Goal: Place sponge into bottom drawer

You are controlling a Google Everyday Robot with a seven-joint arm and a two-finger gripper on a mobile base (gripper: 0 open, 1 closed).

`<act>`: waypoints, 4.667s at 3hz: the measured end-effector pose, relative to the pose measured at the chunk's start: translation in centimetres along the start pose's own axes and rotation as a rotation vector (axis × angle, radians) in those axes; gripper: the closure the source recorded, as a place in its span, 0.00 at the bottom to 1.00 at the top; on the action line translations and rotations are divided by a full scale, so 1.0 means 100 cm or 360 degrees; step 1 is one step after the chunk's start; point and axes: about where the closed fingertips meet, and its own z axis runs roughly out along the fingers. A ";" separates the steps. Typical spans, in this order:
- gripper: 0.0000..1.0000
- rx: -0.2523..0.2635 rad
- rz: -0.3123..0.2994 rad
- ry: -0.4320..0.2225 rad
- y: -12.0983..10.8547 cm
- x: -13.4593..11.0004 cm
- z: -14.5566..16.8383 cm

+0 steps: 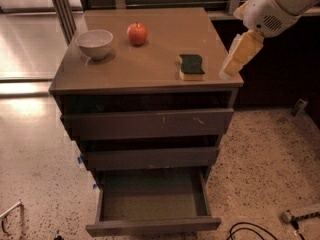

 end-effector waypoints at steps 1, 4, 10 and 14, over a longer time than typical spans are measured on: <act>0.00 -0.0014 -0.0009 -0.0013 0.000 0.003 0.012; 0.00 -0.0133 0.0014 -0.0257 -0.022 -0.003 0.085; 0.00 -0.0218 0.0169 -0.0382 -0.062 -0.006 0.194; 0.46 -0.0306 0.0291 -0.0324 -0.063 0.000 0.213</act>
Offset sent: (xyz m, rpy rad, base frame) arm 0.0385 0.0075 -0.0506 0.1054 -0.0052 0.0386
